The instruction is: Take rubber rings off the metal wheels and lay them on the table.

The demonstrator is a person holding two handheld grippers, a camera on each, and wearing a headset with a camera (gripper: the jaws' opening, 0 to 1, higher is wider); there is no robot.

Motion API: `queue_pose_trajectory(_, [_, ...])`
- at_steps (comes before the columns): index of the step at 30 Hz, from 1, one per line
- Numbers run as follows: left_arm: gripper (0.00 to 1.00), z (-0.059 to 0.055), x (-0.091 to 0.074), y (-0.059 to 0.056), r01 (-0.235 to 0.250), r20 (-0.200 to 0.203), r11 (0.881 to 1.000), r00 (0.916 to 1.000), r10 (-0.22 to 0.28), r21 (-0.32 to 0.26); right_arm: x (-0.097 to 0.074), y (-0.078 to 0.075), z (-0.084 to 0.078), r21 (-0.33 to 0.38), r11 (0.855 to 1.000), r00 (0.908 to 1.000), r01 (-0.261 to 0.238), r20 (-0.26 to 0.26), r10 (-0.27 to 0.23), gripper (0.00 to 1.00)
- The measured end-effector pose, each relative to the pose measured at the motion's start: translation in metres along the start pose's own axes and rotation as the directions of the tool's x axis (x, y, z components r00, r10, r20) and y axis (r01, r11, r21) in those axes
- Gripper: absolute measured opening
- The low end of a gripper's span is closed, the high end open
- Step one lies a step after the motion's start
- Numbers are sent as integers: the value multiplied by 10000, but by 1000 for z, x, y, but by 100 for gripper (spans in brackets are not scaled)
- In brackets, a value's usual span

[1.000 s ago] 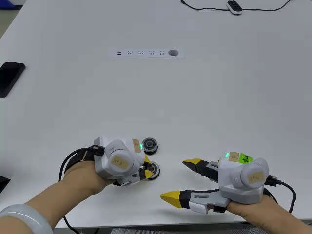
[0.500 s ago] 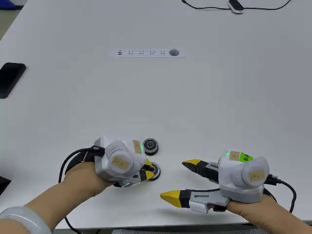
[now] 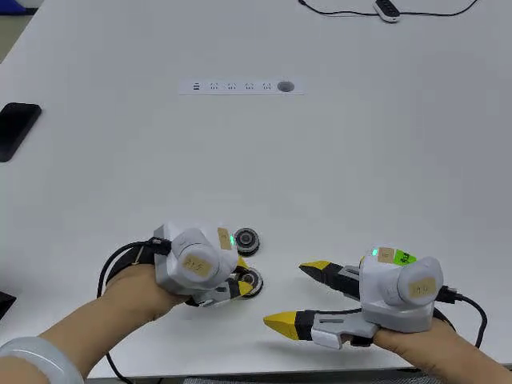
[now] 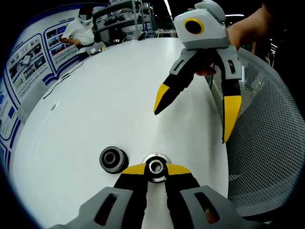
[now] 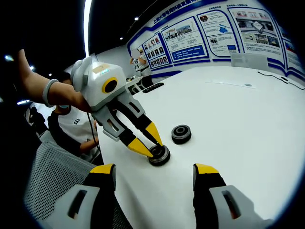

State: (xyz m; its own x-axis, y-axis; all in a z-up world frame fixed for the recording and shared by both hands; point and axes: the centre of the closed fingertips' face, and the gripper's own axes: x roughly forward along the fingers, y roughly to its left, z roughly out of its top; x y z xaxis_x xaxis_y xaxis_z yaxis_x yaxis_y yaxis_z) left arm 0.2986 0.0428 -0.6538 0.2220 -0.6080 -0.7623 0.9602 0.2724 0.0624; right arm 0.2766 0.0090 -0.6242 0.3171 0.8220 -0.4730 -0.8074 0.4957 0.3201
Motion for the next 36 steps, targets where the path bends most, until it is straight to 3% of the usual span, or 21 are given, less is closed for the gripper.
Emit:
queue_pose_trajectory(21, [13,-2,0,0,118,-120,9998,9999,-120,-154,6,5,2,767,9963,9991,-376,236,359,64])
queue_pose_trajectory(31, [13,-2,0,0,166,-95,9998,9998,-168,-134,10,-1,4,2043,9775,9976,-532,553,427,59])
queue_pose_trajectory(36, [13,-2,0,0,184,-65,9997,9998,-185,-138,14,0,4,2755,9588,9967,-689,596,545,55])
